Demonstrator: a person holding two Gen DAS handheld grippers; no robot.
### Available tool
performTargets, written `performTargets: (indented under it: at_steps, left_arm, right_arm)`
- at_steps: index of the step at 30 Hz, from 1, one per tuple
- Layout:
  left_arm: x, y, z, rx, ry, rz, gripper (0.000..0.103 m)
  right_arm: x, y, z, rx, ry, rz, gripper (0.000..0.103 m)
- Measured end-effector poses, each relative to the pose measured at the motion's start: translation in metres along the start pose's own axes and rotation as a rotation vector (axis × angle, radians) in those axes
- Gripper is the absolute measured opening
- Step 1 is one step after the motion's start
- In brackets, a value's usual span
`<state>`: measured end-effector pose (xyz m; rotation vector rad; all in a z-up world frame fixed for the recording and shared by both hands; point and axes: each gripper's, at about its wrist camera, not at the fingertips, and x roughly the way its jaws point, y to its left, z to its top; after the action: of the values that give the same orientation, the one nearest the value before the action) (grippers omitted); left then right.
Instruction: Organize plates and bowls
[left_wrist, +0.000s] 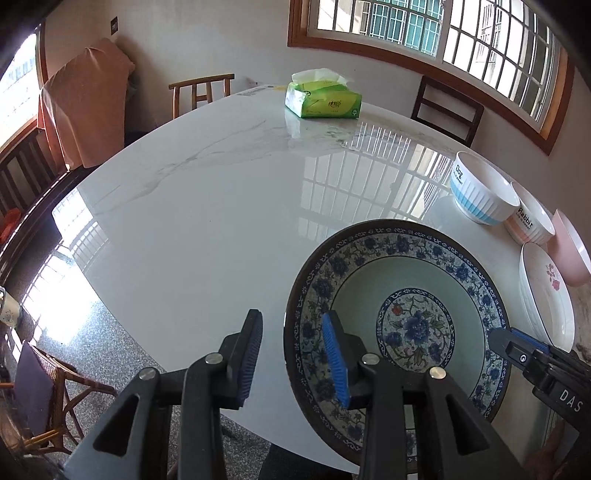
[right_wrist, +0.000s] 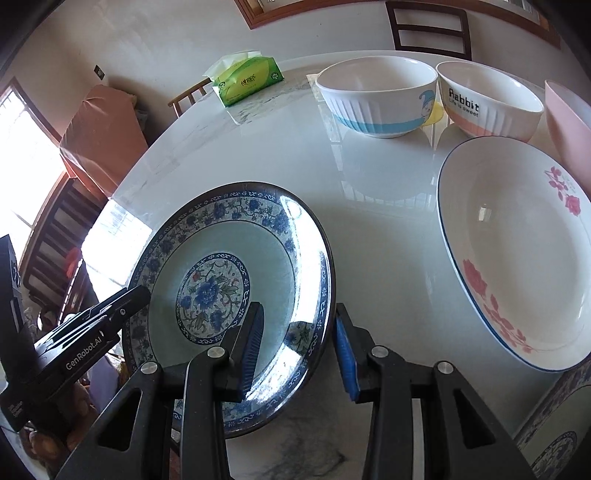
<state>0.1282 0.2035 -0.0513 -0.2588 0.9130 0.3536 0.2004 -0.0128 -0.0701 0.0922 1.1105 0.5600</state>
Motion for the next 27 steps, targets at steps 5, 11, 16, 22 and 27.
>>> performTargets:
  at_steps: [5,11,16,22,27]
  left_arm:
    - [-0.027,0.003,-0.003,-0.006,-0.046,0.003,0.037]
    - [-0.072,-0.044,-0.021,0.135,-0.031,-0.228,0.041]
    - [-0.089,-0.116,-0.048,0.286,0.066,-0.441,0.044]
    - [-0.067,-0.182,-0.077,0.372,0.231,-0.546,0.044]
    - [-0.047,-0.202,-0.087,0.356,0.340,-0.579,0.044]
  right_arm:
    - [-0.031,0.000,-0.005,-0.015,-0.085,0.001,0.038]
    - [-0.108,-0.031,-0.037,0.026,-0.211,0.036,0.050]
    - [-0.174,-0.092,-0.079,0.112,-0.265,-0.058,0.056]
    - [-0.230,-0.162,-0.130,0.212,-0.294,-0.176,0.061]
    - [-0.227,-0.216,-0.155,0.329,-0.273,-0.121,0.061]
